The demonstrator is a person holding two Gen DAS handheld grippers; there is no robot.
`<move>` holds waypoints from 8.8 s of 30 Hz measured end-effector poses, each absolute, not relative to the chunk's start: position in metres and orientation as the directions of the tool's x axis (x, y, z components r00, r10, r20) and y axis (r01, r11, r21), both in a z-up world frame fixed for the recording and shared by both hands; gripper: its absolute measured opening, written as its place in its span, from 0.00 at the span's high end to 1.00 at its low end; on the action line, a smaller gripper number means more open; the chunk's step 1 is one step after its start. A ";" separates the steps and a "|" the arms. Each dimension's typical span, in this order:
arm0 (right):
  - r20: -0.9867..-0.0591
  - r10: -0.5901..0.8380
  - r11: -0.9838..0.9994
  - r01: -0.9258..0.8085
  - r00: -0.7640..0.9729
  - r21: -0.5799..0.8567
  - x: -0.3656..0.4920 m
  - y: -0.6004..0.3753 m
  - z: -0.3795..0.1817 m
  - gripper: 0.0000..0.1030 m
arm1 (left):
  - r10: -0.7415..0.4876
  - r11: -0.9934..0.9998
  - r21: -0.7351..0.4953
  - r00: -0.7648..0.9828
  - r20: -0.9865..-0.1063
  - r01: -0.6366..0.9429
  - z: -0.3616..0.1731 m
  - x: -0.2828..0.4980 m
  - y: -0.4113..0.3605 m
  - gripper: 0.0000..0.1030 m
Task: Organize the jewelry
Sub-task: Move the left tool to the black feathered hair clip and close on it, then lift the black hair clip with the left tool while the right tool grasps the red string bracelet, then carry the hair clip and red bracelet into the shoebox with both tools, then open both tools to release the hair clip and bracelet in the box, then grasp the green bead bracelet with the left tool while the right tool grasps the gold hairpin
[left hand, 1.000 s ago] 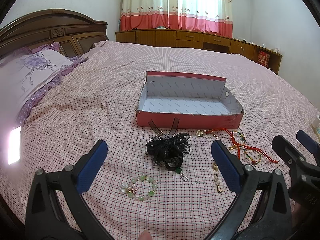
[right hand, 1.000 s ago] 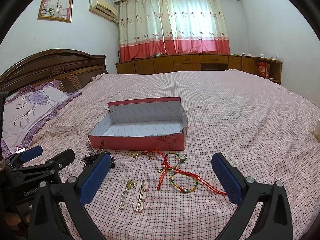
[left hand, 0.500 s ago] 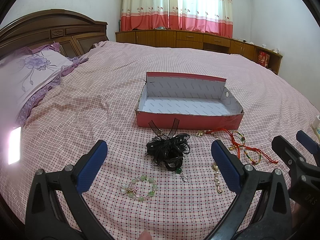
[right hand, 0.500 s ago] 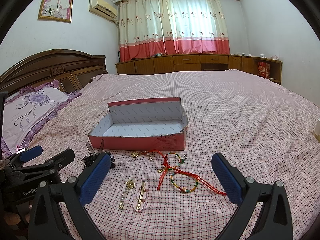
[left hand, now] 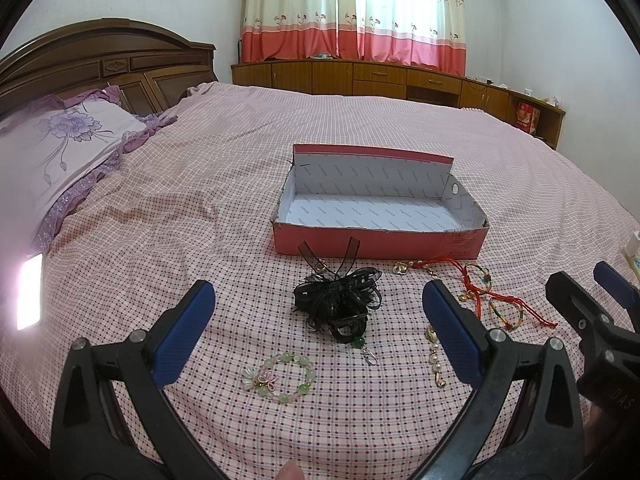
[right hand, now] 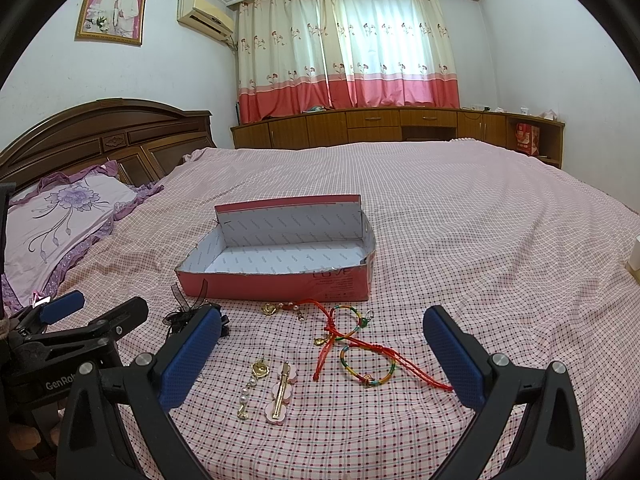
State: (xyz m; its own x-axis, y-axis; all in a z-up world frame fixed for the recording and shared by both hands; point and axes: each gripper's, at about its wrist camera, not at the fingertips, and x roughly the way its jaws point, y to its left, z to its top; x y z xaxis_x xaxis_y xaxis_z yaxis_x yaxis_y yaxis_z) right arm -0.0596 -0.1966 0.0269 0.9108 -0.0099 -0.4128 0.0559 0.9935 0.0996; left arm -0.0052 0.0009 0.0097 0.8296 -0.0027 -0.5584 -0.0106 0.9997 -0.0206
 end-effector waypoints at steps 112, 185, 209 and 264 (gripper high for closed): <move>-0.668 0.138 0.960 0.067 0.731 0.271 0.044 -0.236 -0.033 0.95 | -0.059 0.998 -0.043 0.781 -0.622 0.042 -0.009 0.034 0.015 0.43; -0.624 0.064 0.986 0.049 0.778 0.162 0.221 -0.231 -0.004 0.95 | -0.065 0.998 -0.057 0.684 -0.726 0.034 -0.031 0.241 -0.018 0.43; -0.652 0.115 0.974 0.045 0.750 0.223 0.224 -0.238 -0.004 0.66 | -0.082 0.997 -0.058 0.662 -0.745 0.058 -0.011 0.212 -0.035 0.36; -0.552 0.132 0.974 -0.005 0.823 0.225 -0.040 -0.237 0.029 0.55 | -0.093 0.995 -0.085 0.713 -0.695 0.046 0.018 -0.002 0.043 0.33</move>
State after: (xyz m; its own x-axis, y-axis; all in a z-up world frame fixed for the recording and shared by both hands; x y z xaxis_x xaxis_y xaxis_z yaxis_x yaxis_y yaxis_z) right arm -0.0396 -0.2371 0.0286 0.8235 0.1323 -0.5517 -0.0055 0.9743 0.2254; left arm -0.0020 0.0430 0.0184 0.7128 -0.0926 -0.6952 0.0460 0.9953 -0.0854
